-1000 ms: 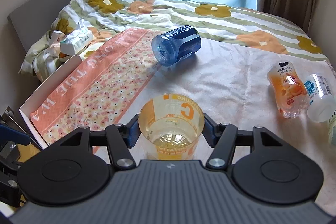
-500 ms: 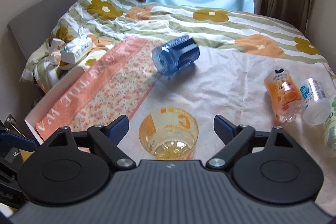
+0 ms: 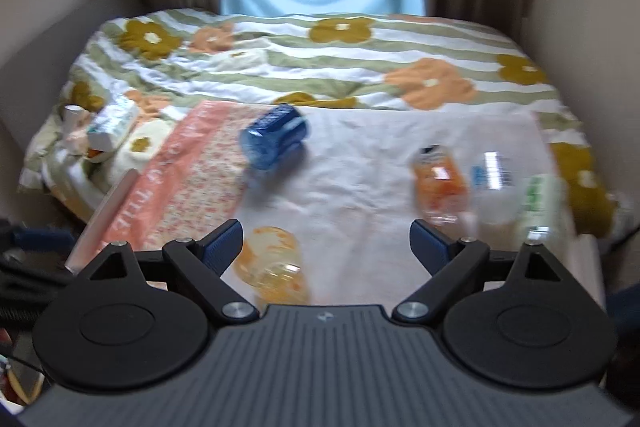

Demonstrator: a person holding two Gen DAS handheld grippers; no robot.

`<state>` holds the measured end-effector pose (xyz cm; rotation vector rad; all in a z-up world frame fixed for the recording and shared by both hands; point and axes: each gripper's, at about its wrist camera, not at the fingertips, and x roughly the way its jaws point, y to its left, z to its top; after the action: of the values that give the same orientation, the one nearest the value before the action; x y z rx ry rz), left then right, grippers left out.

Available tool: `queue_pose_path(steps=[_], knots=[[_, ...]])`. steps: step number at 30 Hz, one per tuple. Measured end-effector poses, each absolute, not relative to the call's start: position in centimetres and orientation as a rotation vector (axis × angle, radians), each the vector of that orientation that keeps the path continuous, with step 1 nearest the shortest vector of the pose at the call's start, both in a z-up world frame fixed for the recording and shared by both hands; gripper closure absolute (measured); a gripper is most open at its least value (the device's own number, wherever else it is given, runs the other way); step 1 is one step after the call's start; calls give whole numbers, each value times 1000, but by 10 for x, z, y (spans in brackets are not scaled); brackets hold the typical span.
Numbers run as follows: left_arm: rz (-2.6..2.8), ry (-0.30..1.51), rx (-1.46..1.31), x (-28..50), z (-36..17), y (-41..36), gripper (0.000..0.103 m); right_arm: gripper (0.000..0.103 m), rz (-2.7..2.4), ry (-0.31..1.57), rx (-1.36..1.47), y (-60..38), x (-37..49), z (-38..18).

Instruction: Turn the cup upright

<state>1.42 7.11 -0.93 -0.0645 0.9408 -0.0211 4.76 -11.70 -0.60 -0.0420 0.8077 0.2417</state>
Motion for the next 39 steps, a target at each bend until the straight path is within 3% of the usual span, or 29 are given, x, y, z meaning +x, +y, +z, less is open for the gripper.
queue_pose_path(steps=[18, 39], knots=[[-13, 814, 24, -4, 3, 39, 4, 0, 47, 977, 15, -176, 12, -8], [-14, 812, 36, -10, 1, 27, 4, 0, 50, 982, 17, -182, 6, -10]])
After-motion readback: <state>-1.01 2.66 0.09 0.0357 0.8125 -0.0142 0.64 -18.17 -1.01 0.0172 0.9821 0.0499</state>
